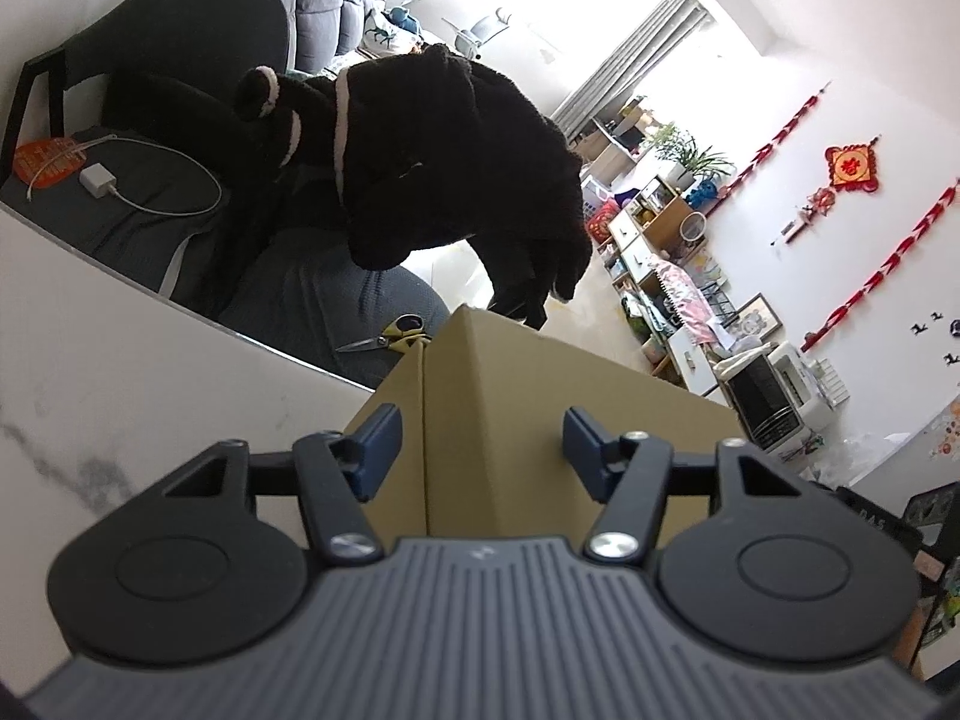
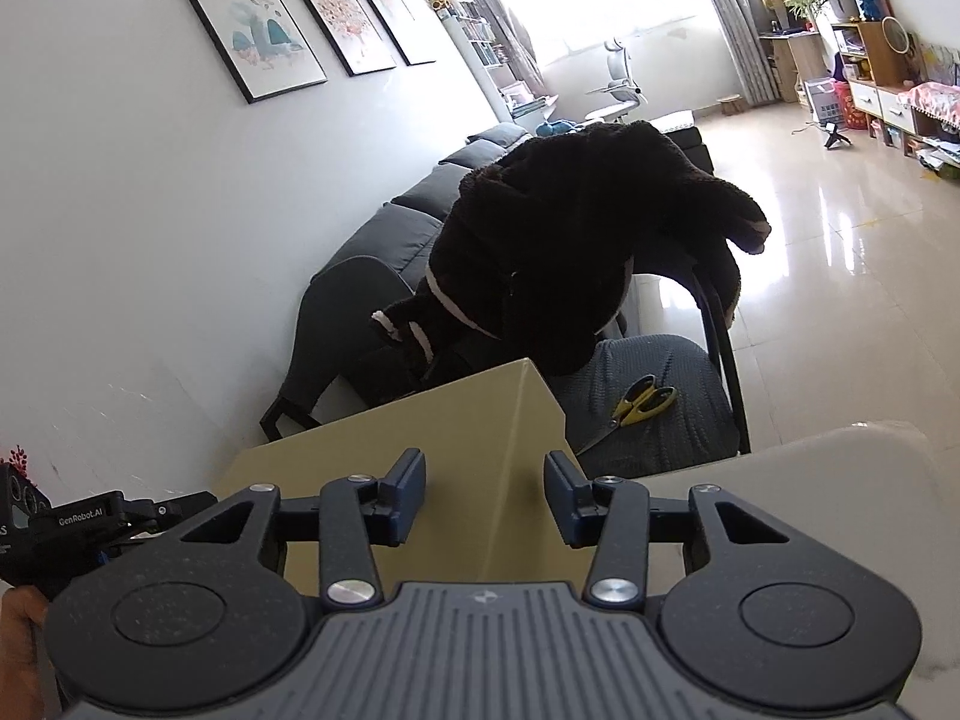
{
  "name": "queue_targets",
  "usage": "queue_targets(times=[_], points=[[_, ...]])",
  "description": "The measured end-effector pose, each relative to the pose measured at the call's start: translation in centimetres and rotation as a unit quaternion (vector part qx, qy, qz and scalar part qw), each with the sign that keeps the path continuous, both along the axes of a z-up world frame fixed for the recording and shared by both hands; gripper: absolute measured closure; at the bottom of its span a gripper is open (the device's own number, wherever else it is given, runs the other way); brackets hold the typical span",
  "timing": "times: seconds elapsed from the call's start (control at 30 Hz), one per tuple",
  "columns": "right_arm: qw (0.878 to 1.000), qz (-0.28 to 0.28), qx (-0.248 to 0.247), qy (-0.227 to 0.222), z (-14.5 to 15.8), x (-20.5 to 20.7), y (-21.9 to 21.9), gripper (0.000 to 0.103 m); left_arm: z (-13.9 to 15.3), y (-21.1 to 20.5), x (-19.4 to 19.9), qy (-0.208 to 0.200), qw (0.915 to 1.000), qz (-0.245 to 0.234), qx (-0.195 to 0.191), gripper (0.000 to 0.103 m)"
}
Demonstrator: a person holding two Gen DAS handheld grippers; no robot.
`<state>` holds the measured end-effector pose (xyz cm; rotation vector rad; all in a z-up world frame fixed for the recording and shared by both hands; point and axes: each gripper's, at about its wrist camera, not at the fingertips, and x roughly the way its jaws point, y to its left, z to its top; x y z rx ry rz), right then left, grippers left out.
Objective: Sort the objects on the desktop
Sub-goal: 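Press the lid rim down over the box walls with both grippers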
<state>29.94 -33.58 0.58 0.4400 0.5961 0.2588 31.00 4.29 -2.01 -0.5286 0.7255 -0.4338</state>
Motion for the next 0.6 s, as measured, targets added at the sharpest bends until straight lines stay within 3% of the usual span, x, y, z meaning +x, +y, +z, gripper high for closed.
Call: queue_targets(times=[0.43,0.6], points=[[0.999,-0.005,0.035,0.0,-0.5,-0.1,-1.0,0.047,0.1,0.7,-0.3,0.005,0.9995,-0.013,-0.027,0.041],[0.997,-0.005,0.078,0.012,-1.2,-0.9,-1.8,0.043,-1.7,1.7,-0.1,0.02,0.9955,-0.021,-0.09,0.038]])
